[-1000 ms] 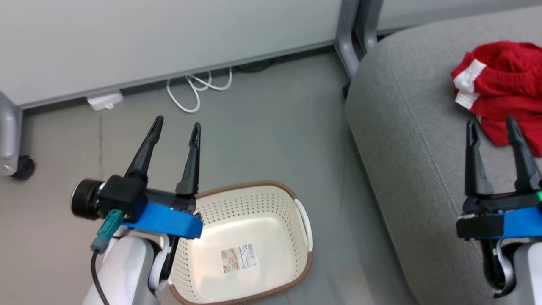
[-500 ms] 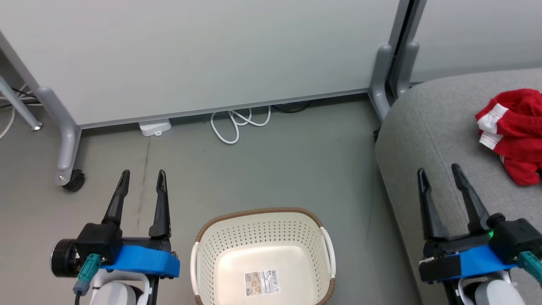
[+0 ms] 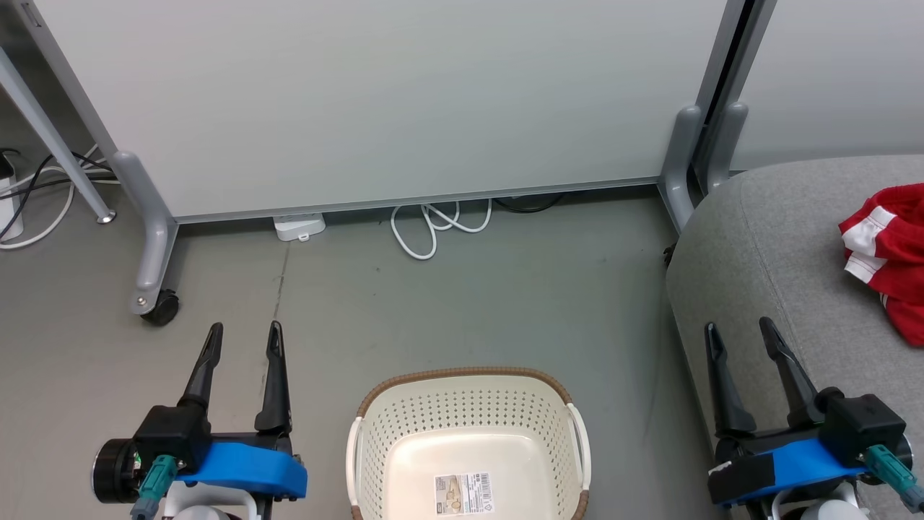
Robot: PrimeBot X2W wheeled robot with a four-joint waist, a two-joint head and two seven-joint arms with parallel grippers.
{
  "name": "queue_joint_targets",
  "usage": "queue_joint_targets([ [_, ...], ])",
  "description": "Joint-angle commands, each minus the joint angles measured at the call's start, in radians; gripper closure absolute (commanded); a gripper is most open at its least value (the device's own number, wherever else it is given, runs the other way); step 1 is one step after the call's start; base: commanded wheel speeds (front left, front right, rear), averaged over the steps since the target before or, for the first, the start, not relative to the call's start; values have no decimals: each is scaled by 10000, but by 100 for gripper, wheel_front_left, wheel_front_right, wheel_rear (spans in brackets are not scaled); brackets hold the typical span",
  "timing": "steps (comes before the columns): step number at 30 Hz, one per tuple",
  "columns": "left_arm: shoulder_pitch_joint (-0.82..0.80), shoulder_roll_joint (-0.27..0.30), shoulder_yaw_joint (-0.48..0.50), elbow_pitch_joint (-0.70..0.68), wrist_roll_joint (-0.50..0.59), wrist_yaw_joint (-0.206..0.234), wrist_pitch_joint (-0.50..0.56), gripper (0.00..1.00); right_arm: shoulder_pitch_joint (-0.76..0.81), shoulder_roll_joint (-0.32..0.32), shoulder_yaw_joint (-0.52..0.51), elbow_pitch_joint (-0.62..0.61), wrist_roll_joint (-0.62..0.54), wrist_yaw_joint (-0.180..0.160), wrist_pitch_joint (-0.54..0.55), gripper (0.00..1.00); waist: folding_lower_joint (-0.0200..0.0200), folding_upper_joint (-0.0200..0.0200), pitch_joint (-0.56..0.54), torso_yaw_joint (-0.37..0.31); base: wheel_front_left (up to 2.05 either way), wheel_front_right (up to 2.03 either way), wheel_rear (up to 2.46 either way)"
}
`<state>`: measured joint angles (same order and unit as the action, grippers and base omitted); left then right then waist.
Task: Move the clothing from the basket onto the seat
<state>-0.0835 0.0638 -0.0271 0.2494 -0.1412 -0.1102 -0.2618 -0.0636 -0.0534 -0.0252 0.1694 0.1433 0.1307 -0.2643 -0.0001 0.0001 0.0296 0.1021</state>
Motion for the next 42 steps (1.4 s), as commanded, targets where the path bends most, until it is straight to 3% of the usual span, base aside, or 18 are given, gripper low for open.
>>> queue_joint_targets([
  [1, 58, -17, 66, 59, 55, -71, -47, 0, 95, 35, -12, 54, 14, 1, 1, 0, 1, -1, -1, 7, 0, 0, 0],
  [20, -144, -121, 283, 226, 176, -193, -48, 0, 7, 39, 85, 306, 302, 1, 1, 0, 1, -1, 150, 51, 0, 0, 0],
  [21, -29, -117, 218, 284, 91, -138, 8, 100, -2, 19, 79, 322, 279, 0, -1, 100, 1, -1, 146, 49, 0, 0, 0],
  [25, 309, -148, 180, 677, 79, -138, 50, 100, 141, 29, 94, 725, 268, 0, 4, 100, 1, -1, 148, 48, 0, 0, 0],
  [42, 139, -142, 487, 506, -3370, -155, 931, 100, -19, 28, -144, 718, 3637, 0, 893, 100, 1, -1, 89, -105, 0, 0, 0],
])
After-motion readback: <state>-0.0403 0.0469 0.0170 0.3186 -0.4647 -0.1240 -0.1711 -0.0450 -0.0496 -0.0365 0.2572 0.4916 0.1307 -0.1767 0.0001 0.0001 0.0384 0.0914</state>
